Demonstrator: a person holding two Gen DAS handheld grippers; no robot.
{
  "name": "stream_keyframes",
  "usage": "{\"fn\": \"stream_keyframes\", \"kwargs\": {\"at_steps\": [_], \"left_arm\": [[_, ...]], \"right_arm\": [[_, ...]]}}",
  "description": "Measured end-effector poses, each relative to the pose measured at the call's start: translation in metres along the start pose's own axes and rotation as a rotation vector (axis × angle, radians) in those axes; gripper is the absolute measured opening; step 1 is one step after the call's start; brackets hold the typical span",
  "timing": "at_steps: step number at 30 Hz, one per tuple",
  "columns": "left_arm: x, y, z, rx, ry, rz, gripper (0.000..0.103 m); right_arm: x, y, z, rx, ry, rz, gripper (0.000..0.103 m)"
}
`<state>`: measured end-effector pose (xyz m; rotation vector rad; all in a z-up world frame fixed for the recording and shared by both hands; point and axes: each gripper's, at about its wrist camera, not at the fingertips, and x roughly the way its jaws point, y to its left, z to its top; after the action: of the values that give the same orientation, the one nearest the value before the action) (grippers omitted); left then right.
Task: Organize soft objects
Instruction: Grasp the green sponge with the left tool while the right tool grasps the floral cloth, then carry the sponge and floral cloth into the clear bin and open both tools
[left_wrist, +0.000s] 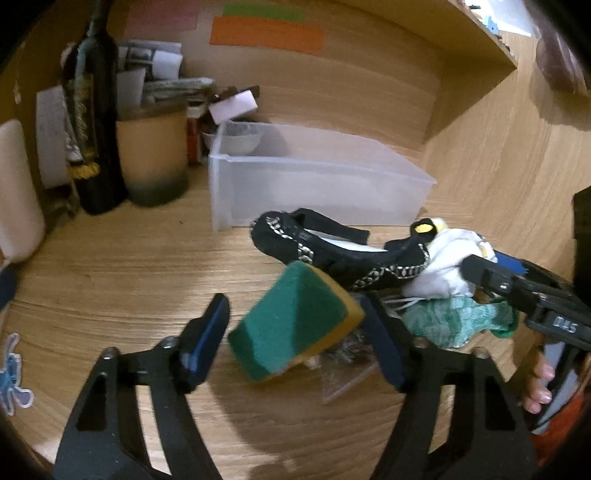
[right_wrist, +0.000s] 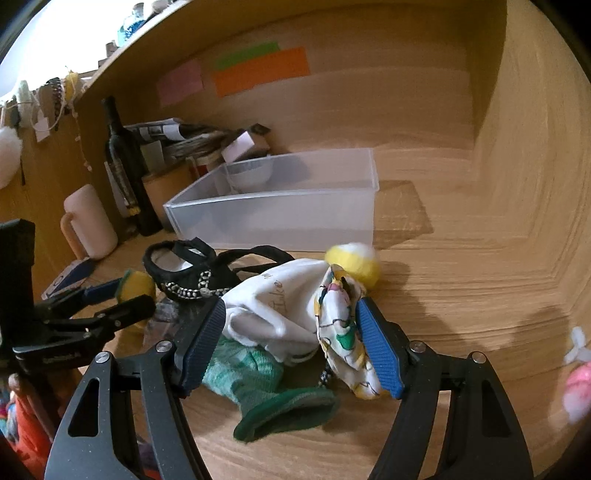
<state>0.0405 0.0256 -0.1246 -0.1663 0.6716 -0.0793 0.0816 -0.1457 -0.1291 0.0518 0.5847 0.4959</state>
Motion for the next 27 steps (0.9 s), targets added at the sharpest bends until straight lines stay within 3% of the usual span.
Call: {"fn": "stream_keyframes", "kwargs": {"at_steps": [4,7,17,18,20,22,25,27], "left_arm": [[-0.001,-0.003,-0.002,0.014,-0.008,-0.004,0.057],[-0.005,-0.005,-0.003,0.029,-0.017,0.008,0.054],[-0.03,-0.001,0.005,0.024,-0.078,0.023,0.053],[-0.035,-0.002,0.006,0.025,-0.089,0.023,0.053],[-0.04,-0.003,0.008,0.028,-0.106,0.024,0.053],[-0.044,-0.004,0.012,0.033,-0.119,0.028,0.053],[-0.048,-0.004,0.019,0.039,-0.141,0.04,0.053],[-0.049,-0.003,0.025,0.043,-0.155,0.045,0.053]], "right_arm": [[0.009,0.0,0.002,-0.002,0.014,0.0,0.069],[0.013,0.001,0.003,-0.006,0.026,0.008,0.059],[-0.018,-0.012,0.005,-0.021,-0.029,-0.087,0.058],[-0.016,-0.016,0.004,-0.015,-0.019,-0.098,0.055],[-0.009,-0.021,0.002,-0.001,0.018,-0.1,0.037],[-0.001,-0.026,0.0,0.017,0.053,-0.082,0.031],[0.007,-0.028,-0.002,0.02,0.085,-0.063,0.012],[0.009,-0.029,-0.002,0.022,0.09,-0.062,0.009]]}}
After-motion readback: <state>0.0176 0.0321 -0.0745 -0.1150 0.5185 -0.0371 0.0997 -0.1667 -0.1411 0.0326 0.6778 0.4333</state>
